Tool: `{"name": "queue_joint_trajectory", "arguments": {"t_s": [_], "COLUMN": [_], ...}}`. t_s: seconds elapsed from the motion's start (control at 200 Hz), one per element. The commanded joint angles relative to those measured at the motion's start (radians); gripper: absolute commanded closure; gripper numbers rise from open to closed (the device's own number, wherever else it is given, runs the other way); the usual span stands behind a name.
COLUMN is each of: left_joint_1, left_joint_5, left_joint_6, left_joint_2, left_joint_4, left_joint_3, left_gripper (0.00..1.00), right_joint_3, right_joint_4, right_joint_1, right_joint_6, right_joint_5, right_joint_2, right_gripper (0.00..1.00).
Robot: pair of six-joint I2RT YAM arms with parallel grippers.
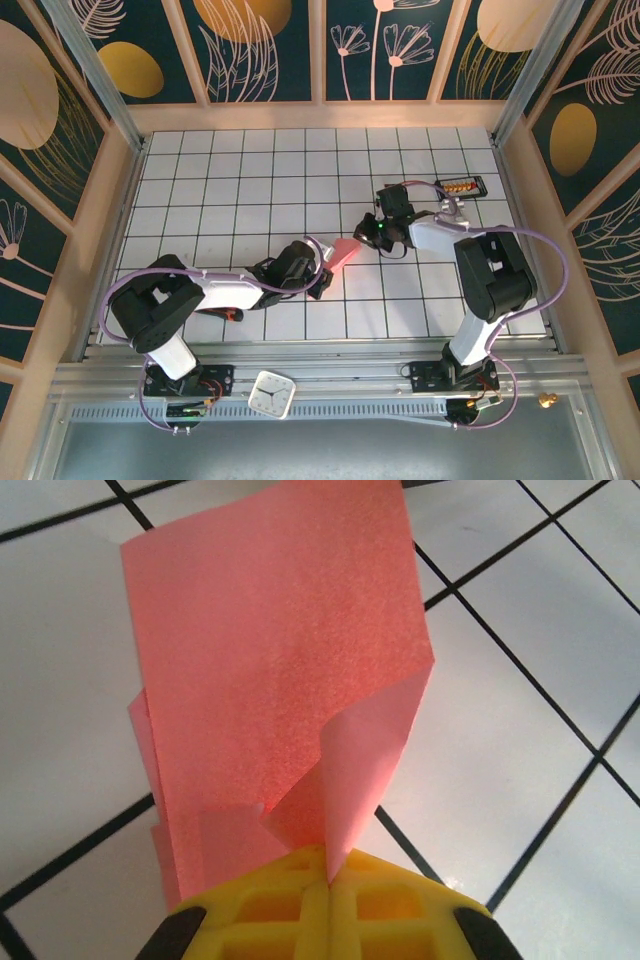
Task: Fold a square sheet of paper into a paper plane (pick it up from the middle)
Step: Fold the wing for the fifth time at the center of the table.
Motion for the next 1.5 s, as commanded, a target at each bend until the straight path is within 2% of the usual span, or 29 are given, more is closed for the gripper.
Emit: {"name": "queue_joint_trajectory", "arguments": {"t_s": [0.0, 0.08, 0.25, 0.52, 0.761, 1.086, 1.496], "left_joint_1": [-0.001, -0.001, 0.009, 0.024, 0.050, 0.062, 0.065], "left_joint_5": [0.084, 0.120, 0.211, 0.291, 0.338, 0.358, 0.346], "left_joint_6": [-0.115, -0.206, -0.389, -0.494, -0.606, -0.694, -0.734], "left_joint_2": [0.006, 0.002, 0.040, 0.110, 0.145, 0.188, 0.219], "left_joint_4": [0.059, 0.115, 0.231, 0.354, 0.498, 0.591, 0.585], "left_joint_3": [-0.003, -0.014, -0.025, -0.047, -0.106, -0.141, -0.162], "left_gripper": [1.00, 1.00, 1.00, 1.00, 1.00, 1.00, 1.00], "right_joint_3": [0.019, 0.014, -0.026, -0.178, -0.281, -0.293, -0.287], "right_joint_4": [-0.041, -0.058, -0.070, 0.007, 0.069, 0.187, 0.259], "right_joint_1": [-0.039, -0.053, -0.056, -0.046, 0.011, 0.162, 0.202], "right_joint_6": [-0.073, -0.123, -0.210, -0.217, -0.223, -0.199, -0.186], "right_joint_5": [0.037, 0.060, 0.121, 0.057, 0.020, 0.021, 0.012], "right_joint_2": [-0.029, -0.079, -0.215, -0.385, -0.468, -0.380, -0.254], "right_gripper": [0.75, 0.68, 0.63, 0.62, 0.65, 0.76, 0.85]}}
